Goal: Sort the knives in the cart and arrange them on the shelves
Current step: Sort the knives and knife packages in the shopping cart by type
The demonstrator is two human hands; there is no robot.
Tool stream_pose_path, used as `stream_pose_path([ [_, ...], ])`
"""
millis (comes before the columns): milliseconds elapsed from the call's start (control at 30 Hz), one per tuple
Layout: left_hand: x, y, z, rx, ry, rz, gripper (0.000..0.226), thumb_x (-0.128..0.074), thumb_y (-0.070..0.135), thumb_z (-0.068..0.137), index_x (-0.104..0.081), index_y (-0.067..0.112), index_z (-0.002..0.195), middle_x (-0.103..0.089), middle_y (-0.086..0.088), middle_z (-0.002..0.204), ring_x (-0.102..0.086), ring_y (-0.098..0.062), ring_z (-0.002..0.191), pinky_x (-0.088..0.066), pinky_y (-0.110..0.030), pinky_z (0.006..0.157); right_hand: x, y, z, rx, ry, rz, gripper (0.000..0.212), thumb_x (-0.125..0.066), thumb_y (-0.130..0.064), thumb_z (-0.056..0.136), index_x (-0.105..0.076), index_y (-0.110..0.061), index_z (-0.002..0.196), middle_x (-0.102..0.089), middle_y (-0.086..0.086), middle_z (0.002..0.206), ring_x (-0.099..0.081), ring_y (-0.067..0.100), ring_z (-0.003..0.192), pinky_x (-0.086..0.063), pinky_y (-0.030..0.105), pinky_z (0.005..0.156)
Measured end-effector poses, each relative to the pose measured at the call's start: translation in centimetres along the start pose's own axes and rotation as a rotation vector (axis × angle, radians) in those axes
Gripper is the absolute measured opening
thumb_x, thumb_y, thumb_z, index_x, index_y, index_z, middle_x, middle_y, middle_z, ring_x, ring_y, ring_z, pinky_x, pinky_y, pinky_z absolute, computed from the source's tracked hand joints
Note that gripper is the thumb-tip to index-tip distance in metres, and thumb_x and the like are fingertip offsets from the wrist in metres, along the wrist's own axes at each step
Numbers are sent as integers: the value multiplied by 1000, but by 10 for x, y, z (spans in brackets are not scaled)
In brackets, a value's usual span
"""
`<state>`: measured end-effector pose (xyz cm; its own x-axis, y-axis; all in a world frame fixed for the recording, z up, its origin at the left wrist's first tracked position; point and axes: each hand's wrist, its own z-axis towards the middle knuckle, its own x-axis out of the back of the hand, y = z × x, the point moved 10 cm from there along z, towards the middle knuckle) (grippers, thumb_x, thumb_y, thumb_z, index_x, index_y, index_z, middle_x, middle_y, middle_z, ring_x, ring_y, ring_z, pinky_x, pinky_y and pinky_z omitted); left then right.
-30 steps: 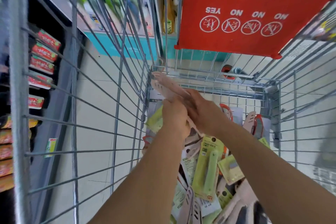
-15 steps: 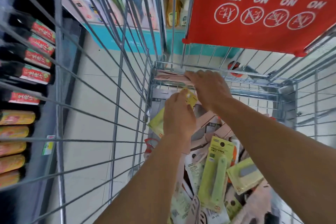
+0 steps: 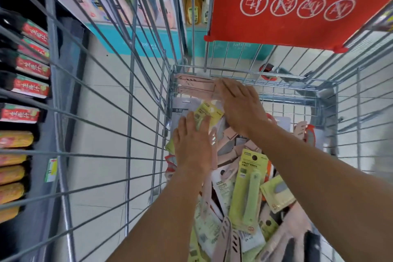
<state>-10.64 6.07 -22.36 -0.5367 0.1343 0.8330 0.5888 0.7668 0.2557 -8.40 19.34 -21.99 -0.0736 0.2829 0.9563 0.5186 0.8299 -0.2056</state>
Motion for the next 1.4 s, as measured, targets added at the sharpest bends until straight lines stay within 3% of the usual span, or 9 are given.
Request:
stream_pose_path([
  [133, 5, 8, -6, -32, 1, 51, 47, -39, 39, 98, -27, 34, 144, -15, -8, 155, -13, -30, 142, -19, -44, 113, 12, 12, -36, -157, 96, 134, 70, -51, -7, 86, -22, -19, 148, -29, 3, 152, -25, 22, 139, -15, 34, 110],
  [233, 12, 19, -12, -100, 31, 87, 52, -55, 21, 91, -36, 32, 138, -26, -11, 146, -28, -31, 132, -32, -42, 106, -1, 18, -67, -272, -12, 168, 66, -48, -16, 90, -19, -22, 149, -20, -1, 156, -18, 20, 142, -12, 38, 114],
  [433, 36, 19, -17, -34, 104, 27, 54, -62, 25, 82, -41, 28, 133, -35, -18, 135, -36, -35, 121, -37, -42, 101, -22, 15, -124, -259, -174, 179, 58, -47, -18, 94, -24, -18, 148, -15, 1, 157, -15, 23, 143, -18, 40, 115],
  [600, 55, 29, -30, -50, 241, -47, 46, -53, 20, 89, -43, 29, 133, -41, -18, 130, -38, -34, 118, -33, -40, 99, -10, 11, -150, -276, -72, 261, 41, -51, -10, 90, -53, -18, 131, -30, 6, 153, -32, 33, 134, -29, 43, 109],
  [867, 5, -34, -94, 261, 16, 73, 53, -61, 26, 85, -39, 21, 133, -36, -19, 132, -39, -38, 116, -40, -46, 93, -1, 8, -192, -349, -34, 226, 33, -51, -34, 94, -70, -7, 95, -52, 11, 132, -39, 30, 127, -29, 39, 110],
  [1033, -2, -46, -99, 315, -38, 108, 59, -59, 22, 86, -33, 10, 138, -22, -19, 144, -29, -38, 126, -33, -41, 105, -4, 8, -201, -460, -89, 189, 41, -36, -33, 97, -56, -7, 122, -44, 9, 136, -36, 28, 127, -29, 36, 108],
  [1133, 2, -20, -91, 139, 31, 178, 50, -51, 26, 90, -37, 9, 136, -26, -16, 145, -27, -33, 128, -28, -37, 105, -1, 12, -197, -572, -76, 248, 48, -40, -34, 91, -46, -3, 127, -41, 16, 131, -38, 34, 120, -34, 40, 103],
  [1300, -6, 7, -81, 9, 8, 80, 47, -53, 34, 92, -39, 12, 132, -47, -11, 126, -39, -28, 116, -38, -35, 93, -4, 22, -191, -739, -73, 380, 53, -61, -21, 88, -35, 1, 129, -42, 21, 127, -47, 38, 112, -42, 42, 93],
  [1400, -5, 6, -72, 53, -11, 49, 40, -59, 18, 89, -45, 11, 126, -54, -9, 119, -48, -27, 110, -44, -34, 82, -7, 28, -186, -794, -99, 394, 51, -61, -18, 88, -37, 2, 127, -46, 23, 124, -51, 37, 109, -45, 41, 89],
])
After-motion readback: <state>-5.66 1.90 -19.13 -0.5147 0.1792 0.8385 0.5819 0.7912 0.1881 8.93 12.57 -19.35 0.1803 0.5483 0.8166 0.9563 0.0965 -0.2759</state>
